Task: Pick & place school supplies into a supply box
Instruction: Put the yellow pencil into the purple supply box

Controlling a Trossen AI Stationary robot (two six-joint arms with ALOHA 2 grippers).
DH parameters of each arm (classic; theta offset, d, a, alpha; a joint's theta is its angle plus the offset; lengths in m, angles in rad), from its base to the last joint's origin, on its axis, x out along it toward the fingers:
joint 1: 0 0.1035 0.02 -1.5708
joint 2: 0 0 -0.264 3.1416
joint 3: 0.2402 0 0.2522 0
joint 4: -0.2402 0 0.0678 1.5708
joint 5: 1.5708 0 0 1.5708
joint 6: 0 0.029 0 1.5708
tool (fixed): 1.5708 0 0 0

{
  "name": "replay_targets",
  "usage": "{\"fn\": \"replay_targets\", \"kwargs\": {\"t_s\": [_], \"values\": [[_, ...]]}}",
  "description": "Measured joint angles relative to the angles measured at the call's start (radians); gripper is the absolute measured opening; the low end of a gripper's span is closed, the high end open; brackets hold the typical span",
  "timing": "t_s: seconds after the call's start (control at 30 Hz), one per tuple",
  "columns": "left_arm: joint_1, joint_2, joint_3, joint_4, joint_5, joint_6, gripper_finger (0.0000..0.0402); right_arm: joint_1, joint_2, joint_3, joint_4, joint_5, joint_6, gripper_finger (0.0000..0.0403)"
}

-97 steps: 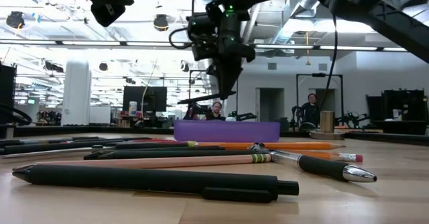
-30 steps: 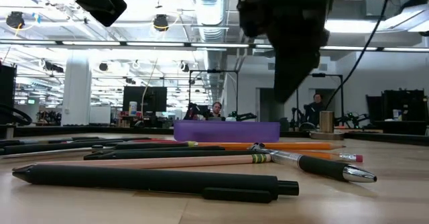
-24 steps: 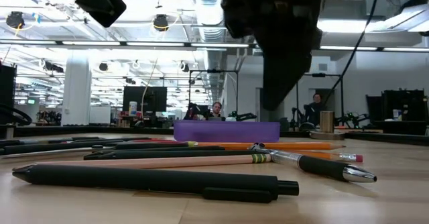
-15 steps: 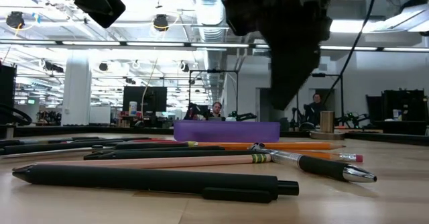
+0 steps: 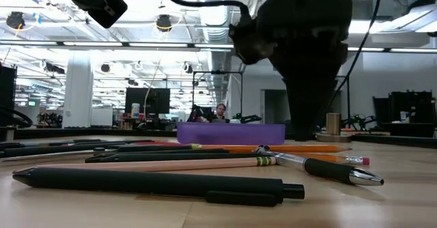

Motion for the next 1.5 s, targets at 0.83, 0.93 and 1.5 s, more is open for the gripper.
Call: {"fn": "replay_targets", "kwargs": {"t_s": [0.83, 0.93, 1.5], "values": [[0.0, 0.0, 0.0, -0.011, 0.0, -0.007, 0.0, -0.046, 0.042, 0.001, 0.017, -0.008, -0.096, 0.016], [0.0, 0.0, 0.0, -0.012, 0.0, -0.008, 0.0, -0.048, 0.058, 0.0, 0.025, -0.017, -0.098, 0.0159], [0.0, 0.0, 0.0, -0.011, 0.0, -0.007, 0.0, -0.051, 0.058, 0.001, -0.002, -0.022, -0.105, 0.0038]]}}
